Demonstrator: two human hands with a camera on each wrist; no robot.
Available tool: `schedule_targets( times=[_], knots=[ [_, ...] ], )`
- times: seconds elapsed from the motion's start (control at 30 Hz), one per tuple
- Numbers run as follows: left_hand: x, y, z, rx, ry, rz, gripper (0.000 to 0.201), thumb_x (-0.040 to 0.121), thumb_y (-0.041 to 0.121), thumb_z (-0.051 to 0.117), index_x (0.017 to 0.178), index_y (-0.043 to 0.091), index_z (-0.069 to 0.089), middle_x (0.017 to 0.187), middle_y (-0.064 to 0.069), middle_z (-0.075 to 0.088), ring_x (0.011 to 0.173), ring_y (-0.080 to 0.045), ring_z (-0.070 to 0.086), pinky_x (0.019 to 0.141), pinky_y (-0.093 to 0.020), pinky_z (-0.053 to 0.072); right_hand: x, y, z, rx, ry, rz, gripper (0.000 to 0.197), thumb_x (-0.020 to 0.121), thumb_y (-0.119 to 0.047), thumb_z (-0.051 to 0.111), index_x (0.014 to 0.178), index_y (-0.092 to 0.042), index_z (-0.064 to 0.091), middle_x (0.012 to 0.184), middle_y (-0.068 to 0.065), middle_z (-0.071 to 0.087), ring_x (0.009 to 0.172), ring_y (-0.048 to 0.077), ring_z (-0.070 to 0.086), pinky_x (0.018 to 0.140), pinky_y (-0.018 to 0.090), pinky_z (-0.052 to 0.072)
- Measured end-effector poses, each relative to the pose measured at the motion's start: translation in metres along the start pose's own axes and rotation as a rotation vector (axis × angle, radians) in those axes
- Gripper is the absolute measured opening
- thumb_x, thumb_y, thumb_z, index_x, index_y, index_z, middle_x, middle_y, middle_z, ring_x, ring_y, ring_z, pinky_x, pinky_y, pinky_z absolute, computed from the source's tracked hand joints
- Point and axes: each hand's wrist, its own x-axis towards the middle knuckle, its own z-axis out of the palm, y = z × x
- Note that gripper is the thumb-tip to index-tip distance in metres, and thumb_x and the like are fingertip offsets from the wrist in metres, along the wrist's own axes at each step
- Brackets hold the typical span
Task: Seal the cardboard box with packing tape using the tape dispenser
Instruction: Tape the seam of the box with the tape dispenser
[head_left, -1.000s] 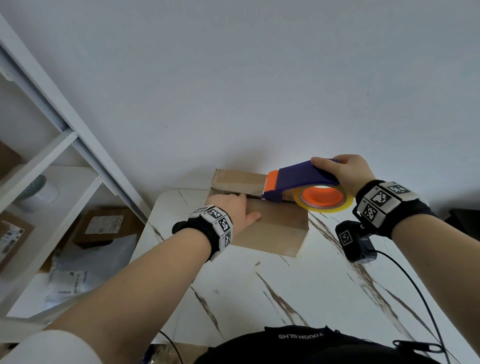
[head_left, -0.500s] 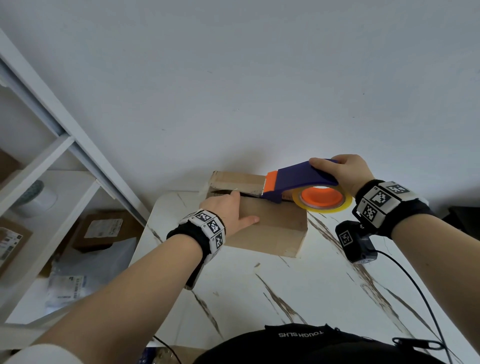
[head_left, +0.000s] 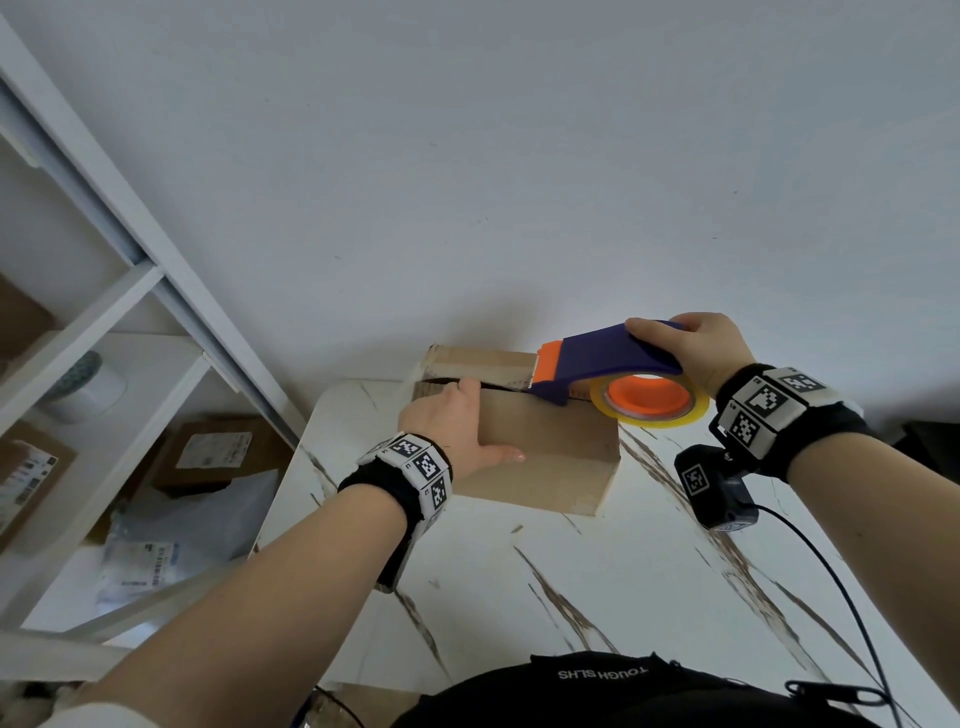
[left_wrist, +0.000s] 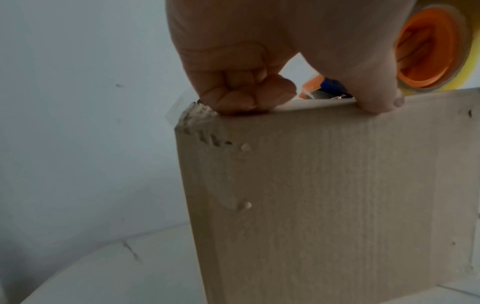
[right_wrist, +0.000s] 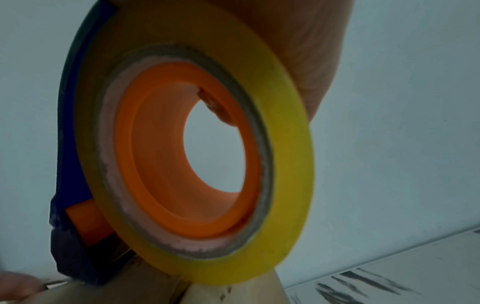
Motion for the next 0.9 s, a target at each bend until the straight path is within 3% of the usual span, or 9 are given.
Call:
schedule_targets(
  times=[0.33, 0.5, 0.63, 0.77, 0.83, 0.9],
  knots=[
    [0.005, -0.004, 0.002, -0.010, -0.026, 0.019, 0.088, 0.066, 0.077, 0.053, 0.129, 0.017, 0.039, 0.129, -0.005, 0.048, 0.110, -0.025, 0.055, 0.083, -0.036, 0.047, 0.000, -0.001, 0.000, -0.018, -0.008, -0.014, 0.042, 0.080, -0.039, 0.068, 0.065, -0.005, 0.050, 0.056, 0.007, 0.043, 0.053, 0.020, 0.041, 0.052, 0.028, 0.031],
    [0.000, -0.010, 0.009, -0.001, 0.055, 0.056, 0.087, 0.072, 0.075, 0.048, 0.135, 0.017, 0.034, 0.133, -0.005, 0.044, 0.116, -0.025, 0.051, 0.089, -0.036, 0.044, 0.001, 0.000, 0.001, -0.023, -0.010, 0.000, 0.045, 0.080, -0.040, 0.068, 0.057, -0.009, 0.047, 0.055, 0.007, 0.044, 0.054, 0.021, 0.042, 0.053, 0.028, 0.032],
    [-0.009, -0.026, 0.013, -0.113, 0.136, 0.070, 0.074, 0.082, 0.068, 0.037, 0.140, 0.022, 0.036, 0.137, -0.002, 0.042, 0.126, -0.024, 0.040, 0.101, -0.035, 0.038, 0.003, -0.002, 0.002, -0.038, -0.011, -0.007, 0.041, 0.079, -0.042, 0.068, 0.068, -0.005, 0.054, 0.062, 0.010, 0.046, 0.058, 0.023, 0.043, 0.056, 0.029, 0.032],
    [-0.010, -0.045, 0.010, -0.261, 0.227, -0.041, 0.036, 0.092, 0.041, 0.045, 0.112, 0.017, 0.063, 0.119, -0.006, 0.055, 0.113, -0.027, 0.048, 0.093, -0.038, 0.043, 0.003, -0.003, 0.002, -0.043, -0.016, -0.005, 0.041, 0.079, -0.042, 0.069, 0.069, -0.005, 0.053, 0.063, 0.012, 0.046, 0.058, 0.023, 0.043, 0.055, 0.029, 0.032],
    [-0.006, -0.051, 0.008, -0.338, 0.270, -0.166, 0.029, 0.092, 0.033, 0.047, 0.105, 0.011, 0.061, 0.114, -0.011, 0.054, 0.106, -0.030, 0.051, 0.089, -0.039, 0.046, 0.003, -0.004, 0.003, -0.049, -0.015, -0.008, 0.040, 0.079, -0.042, 0.069, 0.071, -0.005, 0.055, 0.067, 0.013, 0.047, 0.060, 0.024, 0.043, 0.055, 0.029, 0.032],
    [0.002, -0.055, 0.007, -0.449, 0.274, -0.312, 0.033, 0.092, 0.030, 0.049, 0.114, 0.006, 0.054, 0.120, -0.017, 0.051, 0.105, -0.034, 0.053, 0.088, -0.040, 0.044, 0.002, -0.005, 0.003, -0.055, -0.015, -0.011, 0.040, 0.079, -0.042, 0.069, 0.072, -0.006, 0.055, 0.068, 0.014, 0.048, 0.063, 0.025, 0.044, 0.056, 0.029, 0.033]
  ],
)
